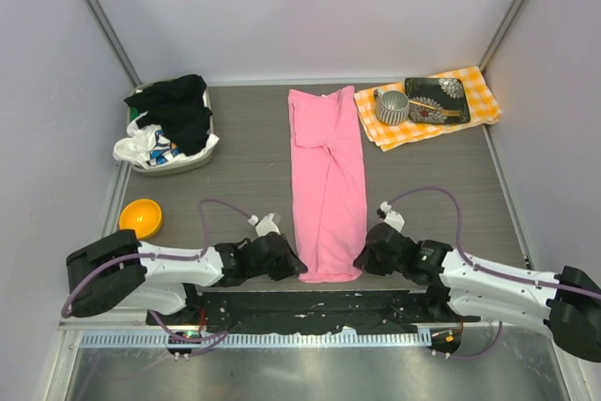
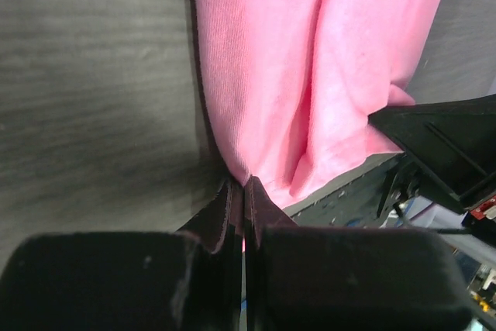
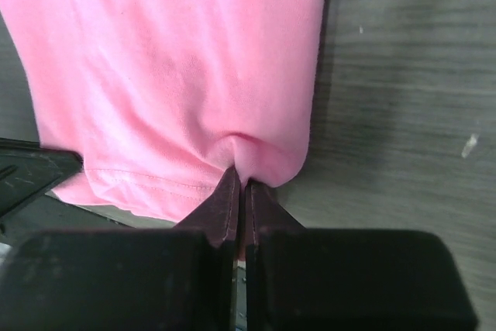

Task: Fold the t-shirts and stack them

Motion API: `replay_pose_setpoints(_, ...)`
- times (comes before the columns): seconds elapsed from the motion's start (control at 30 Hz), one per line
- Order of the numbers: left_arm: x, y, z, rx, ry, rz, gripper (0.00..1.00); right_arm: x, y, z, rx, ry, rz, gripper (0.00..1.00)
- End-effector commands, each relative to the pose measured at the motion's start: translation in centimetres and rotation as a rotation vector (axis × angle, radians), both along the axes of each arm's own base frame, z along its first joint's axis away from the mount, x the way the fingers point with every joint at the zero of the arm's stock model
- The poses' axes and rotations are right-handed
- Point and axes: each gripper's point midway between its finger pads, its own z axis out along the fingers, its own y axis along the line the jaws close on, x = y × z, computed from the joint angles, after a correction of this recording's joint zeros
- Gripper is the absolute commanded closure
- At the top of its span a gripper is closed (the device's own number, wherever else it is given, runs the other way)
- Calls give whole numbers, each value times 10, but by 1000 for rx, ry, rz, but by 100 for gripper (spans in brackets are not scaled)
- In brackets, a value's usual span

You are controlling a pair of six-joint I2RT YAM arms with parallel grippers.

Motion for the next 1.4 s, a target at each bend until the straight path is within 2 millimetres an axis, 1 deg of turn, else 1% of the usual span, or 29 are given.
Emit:
replay_pose_setpoints(0.0,-9,15,0,83,-15,14,100,-3,-6,20,-75,-47,0,99)
replay_pose_setpoints(0.03,-10,20,1,111,-17,14,100,-2,-8,25,-90,-56,1,99)
replay_pose_setpoints(0.07,-6,20,8,109,-39,23,100,3,-9,32,-100,-85,-5,99)
replay_pose_setpoints(0.1,1,15,23,80,-65,29,100,9,-4,45,-89,-112,-9,99)
replay_pose_setpoints(0.17,9,22,43,85,-111,35,100,18,-8,56,-116,-158,-30,99)
replay_pose_setpoints(0.2,20,20,61,68,-136,53,100,22,-6,64,-115,-183,-25,99)
replay_pose_setpoints(0.27,26,27,76,83,-168,44,100,28,-4,69,-126,-209,-29,99)
replay_pose_setpoints(0.3,37,29,87,72,-181,69,100,33,-3,74,-133,-230,-30,99)
replay_pose_setpoints(0.33,41,32,90,78,-183,72,100,37,1,77,-131,-243,-29,99)
replay_pose_setpoints(0.37,46,34,92,82,-188,76,100,40,2,74,-154,-242,-30,99)
replay_pose_setpoints(0.4,53,36,95,79,-187,82,100,46,4,79,-164,-266,-34,99)
replay_pose_setpoints(0.43,59,35,99,66,-201,83,100,49,7,80,-171,-276,-37,99)
replay_pose_setpoints(0.5,69,36,97,86,-204,91,100,59,9,81,-202,-301,-51,99)
replay_pose_setpoints(0.6,83,32,96,94,-208,91,100,73,13,85,-218,-330,-68,99)
replay_pose_setpoints(0.7,94,27,89,104,-199,91,100,94,13,91,-205,-351,-98,99)
replay_pose_setpoints(0.77,98,26,84,105,-195,97,100,106,9,89,-209,-343,-105,99)
replay_pose_setpoints(0.8,104,25,81,99,-193,105,100,112,11,92,-197,-349,-106,99)
replay_pose_setpoints(0.83,107,25,79,98,-191,107,100,118,8,88,-208,-338,-116,99)
replay_pose_setpoints(0.9,114,24,76,95,-187,115,100,126,11,90,-208,-344,-97,99)
replay_pose_setpoints(0.93,118,23,75,94,-189,116,100,129,12,85,-221,-330,-89,99)
replay_pose_setpoints(1.0,128,20,79,77,-194,116,100,137,16,87,-212,-326,-76,99)
replay_pose_setpoints(1.03,131,19,74,86,-179,113,100,140,17,87,-210,-326,-76,99)
replay_pose_setpoints(1.07,139,19,78,78,-186,114,100,143,17,83,-217,-312,-73,99)
replay_pose_setpoints(1.13,148,15,75,75,-180,107,100,151,21,88,-210,-325,-71,99)
replay_pose_setpoints(1.17,157,14,78,68,-186,115,100,155,23,89,-209,-324,-74,99)
replay_pose_setpoints(1.2,161,12,80,59,-185,109,100,158,23,88,-214,-324,-74,99)
replay_pose_setpoints(1.23,166,13,73,74,-176,113,100,161,23,88,-214,-324,-76,99)
replay_pose_setpoints(1.27,171,9,79,54,-174,104,100,163,22,88,-215,-323,-80,99)
replay_pose_setpoints(1.37,182,5,79,42,-166,102,100,172,22,89,-214,-321,-87,99)
